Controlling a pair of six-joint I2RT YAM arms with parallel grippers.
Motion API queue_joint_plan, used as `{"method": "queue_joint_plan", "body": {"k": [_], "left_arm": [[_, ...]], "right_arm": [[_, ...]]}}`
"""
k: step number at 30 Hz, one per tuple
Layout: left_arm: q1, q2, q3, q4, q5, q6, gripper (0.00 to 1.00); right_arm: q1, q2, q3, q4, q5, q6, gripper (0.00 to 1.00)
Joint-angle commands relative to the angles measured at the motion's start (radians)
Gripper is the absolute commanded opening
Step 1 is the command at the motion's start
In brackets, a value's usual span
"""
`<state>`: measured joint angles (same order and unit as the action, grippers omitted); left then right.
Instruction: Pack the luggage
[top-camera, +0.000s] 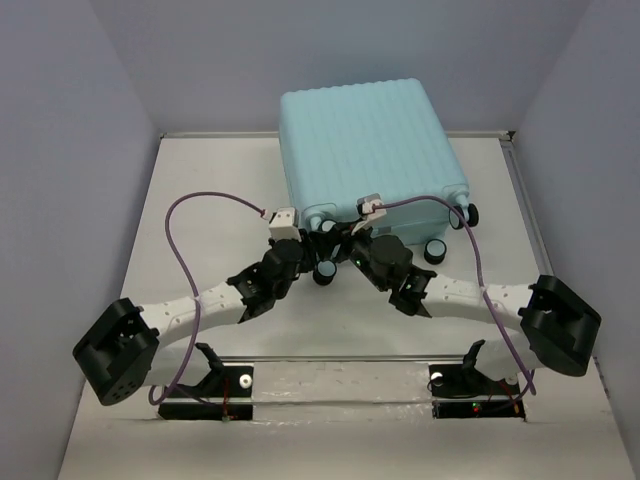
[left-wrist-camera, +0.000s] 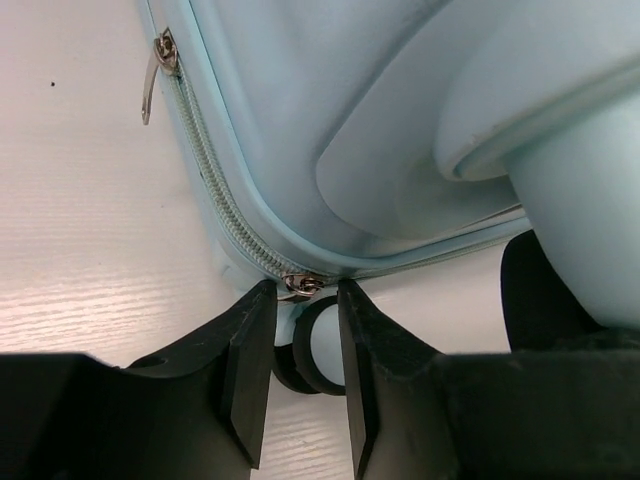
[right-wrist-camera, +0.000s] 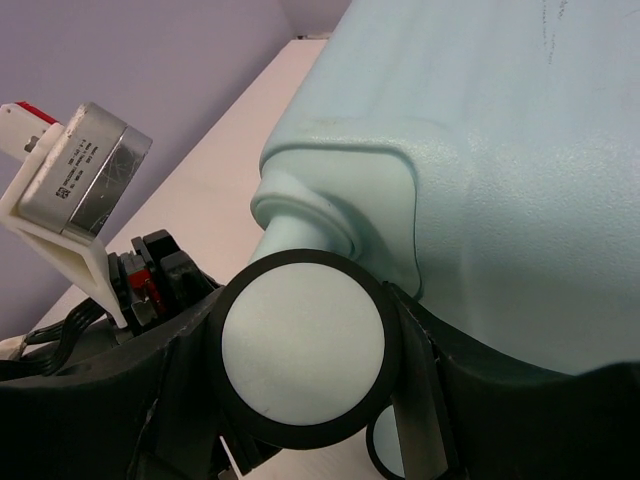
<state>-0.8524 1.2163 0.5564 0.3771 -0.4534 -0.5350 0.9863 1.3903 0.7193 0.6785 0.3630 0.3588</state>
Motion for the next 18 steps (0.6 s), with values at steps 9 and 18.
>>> {"method": "queue_joint_plan", "body": {"k": [9, 18], "left_arm": [[0.000, 0.045, 0.053, 0.121, -0.183, 0.101, 0.06], [-0.005, 0.043, 0.013, 0.161, -0.124, 0.104, 0.58]], "right_arm": [[-0.006, -0.060, 0.034, 0.096, -0.007, 0.002, 0.07], [-0.006, -0.073, 0.028, 0.096, -0.007, -0.003, 0.07]]}}
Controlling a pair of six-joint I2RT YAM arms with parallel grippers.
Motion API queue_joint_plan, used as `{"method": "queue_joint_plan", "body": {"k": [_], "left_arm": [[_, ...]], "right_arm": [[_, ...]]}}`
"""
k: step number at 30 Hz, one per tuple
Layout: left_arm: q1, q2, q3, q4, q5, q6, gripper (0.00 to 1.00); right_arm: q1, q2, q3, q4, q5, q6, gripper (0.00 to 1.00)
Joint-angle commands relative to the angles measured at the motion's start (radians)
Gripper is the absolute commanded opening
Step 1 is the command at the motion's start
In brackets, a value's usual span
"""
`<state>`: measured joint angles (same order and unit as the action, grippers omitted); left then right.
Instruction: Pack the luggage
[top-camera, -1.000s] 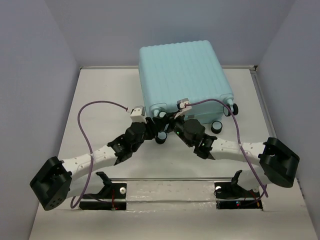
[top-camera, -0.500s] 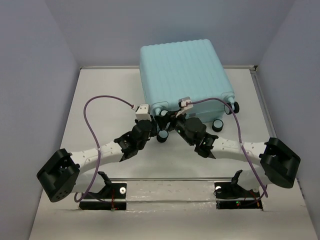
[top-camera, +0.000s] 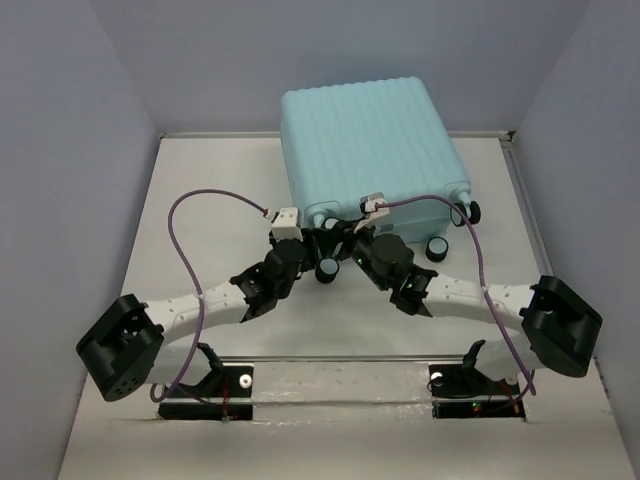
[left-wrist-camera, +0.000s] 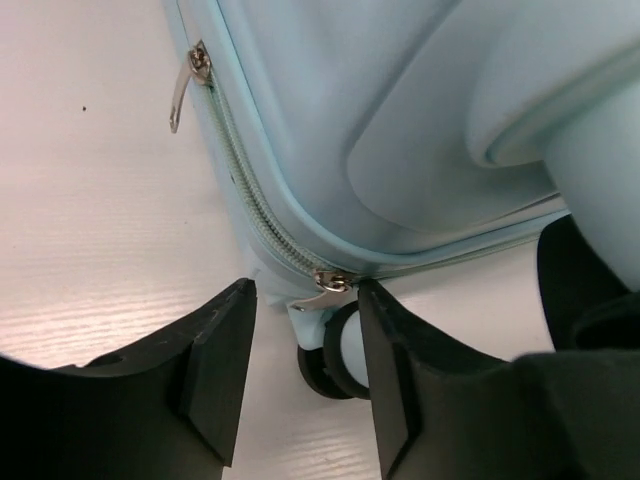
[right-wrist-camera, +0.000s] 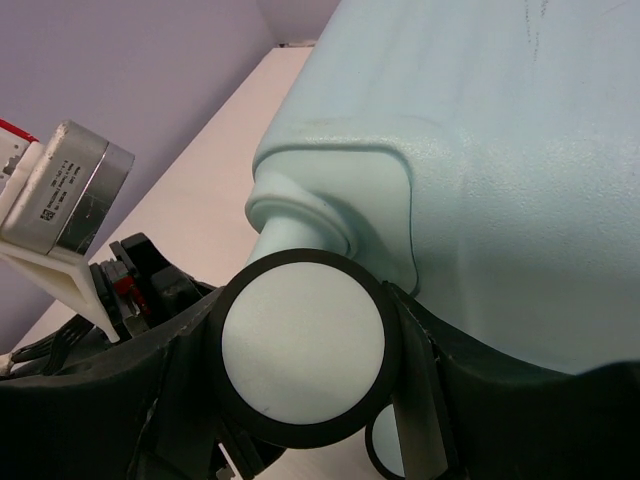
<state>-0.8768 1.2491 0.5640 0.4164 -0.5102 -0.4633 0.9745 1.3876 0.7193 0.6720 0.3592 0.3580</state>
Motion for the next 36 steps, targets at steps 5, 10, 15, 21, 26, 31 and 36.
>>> {"method": "queue_joint_plan", "body": {"k": [5, 10, 15, 21, 26, 31, 36], "left_arm": [[0.019, 0.056, 0.020, 0.140, -0.090, 0.046, 0.60], [0.019, 0.101, 0.057, 0.150, -0.105, 0.066, 0.49], [0.016, 0.122, 0.063, 0.203, -0.116, 0.052, 0.21], [0.015, 0.087, 0.030, 0.196, -0.212, 0.035, 0.06], [0.016, 0.032, -0.044, 0.162, -0.249, 0.049, 0.06], [0.030, -0.023, -0.093, 0.156, -0.234, 0.048, 0.06], [0.045, -0.062, -0.102, 0.174, -0.185, 0.060, 0.06]], "right_arm": [[0.006, -0.082, 0.029, 0.098, -0.019, -0.002, 0.07], [0.006, -0.084, 0.029, 0.087, -0.029, -0.005, 0.07], [0.006, -0.073, 0.029, 0.092, -0.051, 0.002, 0.07], [0.006, -0.110, -0.012, 0.092, -0.039, -0.002, 0.07], [0.006, -0.157, -0.055, 0.075, 0.001, -0.017, 0.07], [0.006, -0.191, -0.067, 0.052, 0.014, -0.027, 0.07], [0.006, -0.200, -0.063, 0.028, 0.009, -0.031, 0.07]]}}
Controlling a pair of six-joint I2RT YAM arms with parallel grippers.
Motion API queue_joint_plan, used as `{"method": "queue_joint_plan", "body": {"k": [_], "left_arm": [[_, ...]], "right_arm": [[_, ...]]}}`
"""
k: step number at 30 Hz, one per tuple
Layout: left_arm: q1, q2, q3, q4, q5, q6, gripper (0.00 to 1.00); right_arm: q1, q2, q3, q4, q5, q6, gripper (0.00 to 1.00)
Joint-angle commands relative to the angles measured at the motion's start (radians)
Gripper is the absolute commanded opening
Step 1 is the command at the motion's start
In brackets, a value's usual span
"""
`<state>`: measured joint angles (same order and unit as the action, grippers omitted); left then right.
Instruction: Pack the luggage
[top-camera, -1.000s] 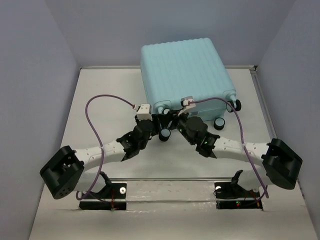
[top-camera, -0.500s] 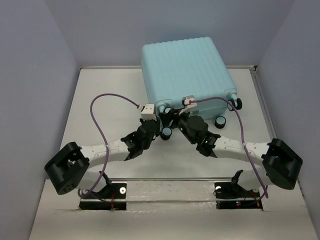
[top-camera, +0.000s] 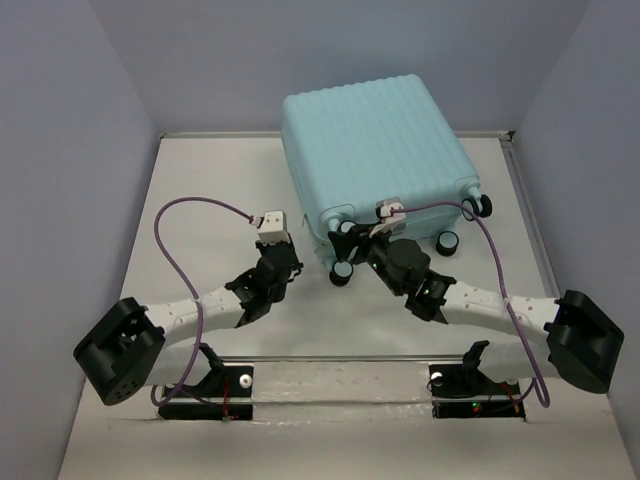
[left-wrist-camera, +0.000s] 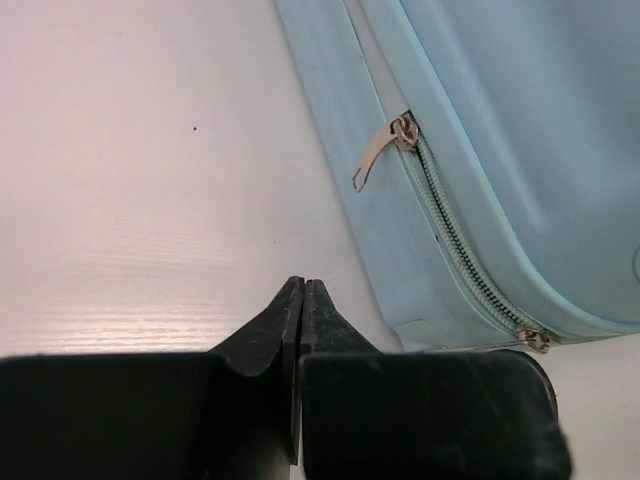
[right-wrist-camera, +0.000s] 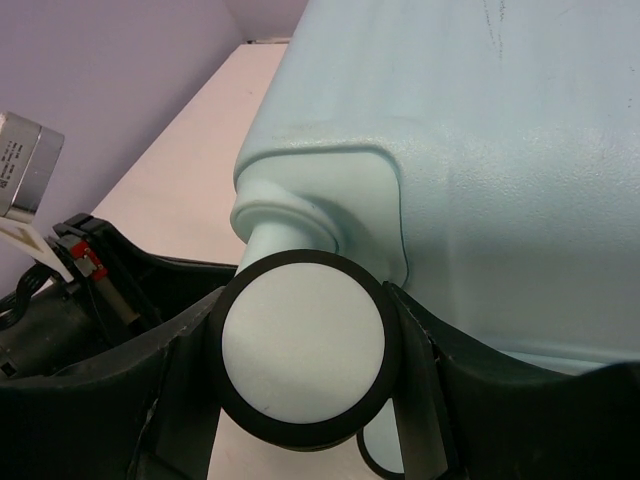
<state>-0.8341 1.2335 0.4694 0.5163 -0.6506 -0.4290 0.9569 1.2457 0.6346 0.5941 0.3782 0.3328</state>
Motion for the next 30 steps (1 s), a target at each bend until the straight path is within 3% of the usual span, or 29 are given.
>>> {"method": "queue_joint_plan", "body": {"k": [1, 5, 6, 12, 16, 24, 30], "left_arm": [[0.004, -0.049, -0.012, 0.099, 0.029, 0.065, 0.06], [-0.017, -0.037, -0.021, 0.158, 0.300, 0.102, 0.06], [-0.026, -0.034, -0.025, 0.162, 0.301, 0.108, 0.06], [-0.037, -0.045, -0.058, 0.192, 0.402, 0.119, 0.56], [-0.037, -0.008, -0.017, 0.189, 0.424, 0.151, 0.68], [-0.023, 0.067, 0.048, 0.197, 0.453, 0.158, 0.65], [-0.023, 0.055, 0.046, 0.203, 0.355, 0.151, 0.65]], "right_arm": [[0.023, -0.054, 0.022, 0.105, -0.012, -0.005, 0.07], [0.023, -0.043, 0.036, 0.092, -0.010, -0.009, 0.07], [0.023, -0.042, 0.039, 0.089, -0.010, -0.009, 0.07], [0.023, -0.046, 0.043, 0.082, -0.009, -0.015, 0.07], [0.023, -0.040, 0.045, 0.084, -0.015, -0.009, 0.07], [0.023, -0.037, 0.048, 0.076, -0.021, -0.012, 0.07], [0.023, -0.026, 0.054, 0.076, -0.025, -0.011, 0.07]]}}
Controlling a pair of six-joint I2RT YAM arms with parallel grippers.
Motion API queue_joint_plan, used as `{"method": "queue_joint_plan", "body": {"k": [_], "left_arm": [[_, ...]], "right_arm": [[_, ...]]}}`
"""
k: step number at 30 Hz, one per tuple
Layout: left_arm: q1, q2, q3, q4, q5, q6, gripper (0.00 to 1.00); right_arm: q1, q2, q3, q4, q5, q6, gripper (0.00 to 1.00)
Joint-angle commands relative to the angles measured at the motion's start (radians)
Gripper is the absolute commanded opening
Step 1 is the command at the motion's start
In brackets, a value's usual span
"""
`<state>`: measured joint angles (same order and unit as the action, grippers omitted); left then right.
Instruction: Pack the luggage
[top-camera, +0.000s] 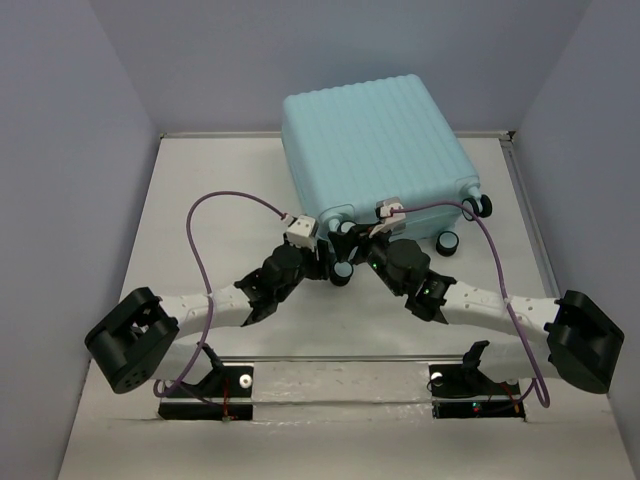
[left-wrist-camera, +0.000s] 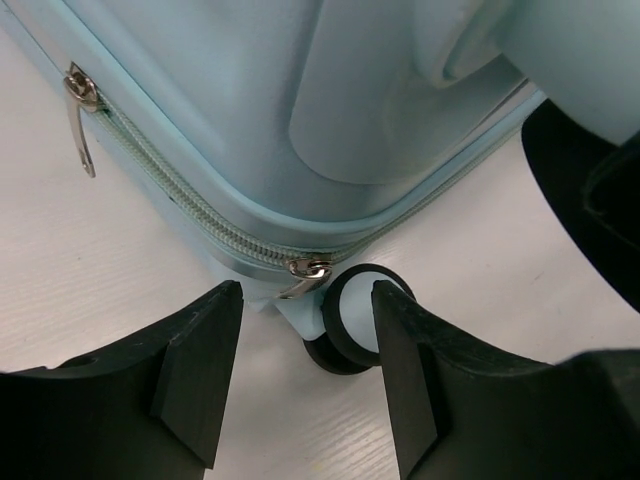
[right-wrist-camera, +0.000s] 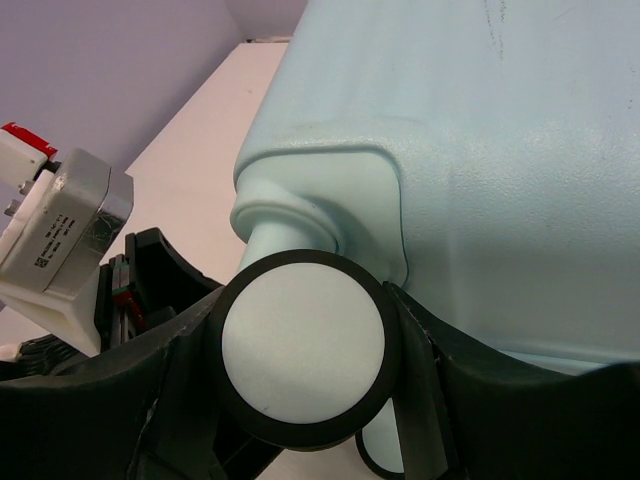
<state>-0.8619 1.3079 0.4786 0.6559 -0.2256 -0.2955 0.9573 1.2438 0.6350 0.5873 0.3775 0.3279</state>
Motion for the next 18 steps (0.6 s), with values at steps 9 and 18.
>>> {"method": "queue_joint_plan", "body": {"k": [9, 18], "left_arm": [[0.006, 0.040, 0.100, 0.050, -0.208, -0.007, 0.35], [0.004, 0.016, 0.107, 0.037, -0.228, -0.004, 0.06]], "right_arm": [[0.023, -0.024, 0.048, 0.086, -0.037, 0.000, 0.07], [0.023, -0.010, 0.046, 0.094, -0.058, 0.008, 0.07]]}}
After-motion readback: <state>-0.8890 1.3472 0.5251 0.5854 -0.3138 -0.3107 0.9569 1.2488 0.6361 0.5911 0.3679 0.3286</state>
